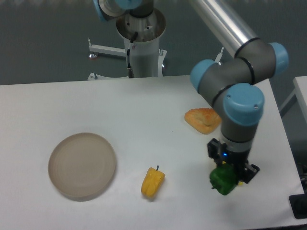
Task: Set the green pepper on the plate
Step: 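Lift the held green pepper and carry it over the beige plate, then lower the green pepper onto the plate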
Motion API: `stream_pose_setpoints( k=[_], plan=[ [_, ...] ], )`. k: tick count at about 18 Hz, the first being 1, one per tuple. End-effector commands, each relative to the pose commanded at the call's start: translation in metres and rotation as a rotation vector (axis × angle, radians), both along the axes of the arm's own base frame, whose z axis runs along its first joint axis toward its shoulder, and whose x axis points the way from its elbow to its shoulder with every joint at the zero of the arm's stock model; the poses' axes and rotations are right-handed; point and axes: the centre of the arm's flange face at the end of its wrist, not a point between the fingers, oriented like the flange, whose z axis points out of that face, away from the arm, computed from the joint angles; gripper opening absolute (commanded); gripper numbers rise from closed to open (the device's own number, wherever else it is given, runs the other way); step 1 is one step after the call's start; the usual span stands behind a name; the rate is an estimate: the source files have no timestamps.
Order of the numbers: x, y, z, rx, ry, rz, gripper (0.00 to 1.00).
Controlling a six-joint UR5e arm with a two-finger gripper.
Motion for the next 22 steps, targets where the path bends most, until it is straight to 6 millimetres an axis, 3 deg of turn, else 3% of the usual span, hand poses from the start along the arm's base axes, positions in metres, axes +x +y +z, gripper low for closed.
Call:
stream_pose_setpoints(
  k=[3, 4, 7, 11, 14, 20, 22],
  plan=[
    [0.054, 0.005, 0.008, 0.011, -0.043, 0.048, 0.48],
    [0.084, 0.009, 0.007, 0.006, -0.059, 0.078, 0.48],
    [0.136, 0.014, 0.005, -0.02, -0.091, 0.115, 0.48],
    [0.216, 0.026, -0.018, -0.1, -0.148, 0.222, 0.49],
    [0.229, 0.031, -0.023, -0.098, -0.16, 0.263, 0.49],
    [0.23, 0.031, -0.018, -0.084, -0.178, 0.263, 0.49],
    [0.229, 0.032, -0.026, -0.096, -0.18, 0.264, 0.49]
  ],
)
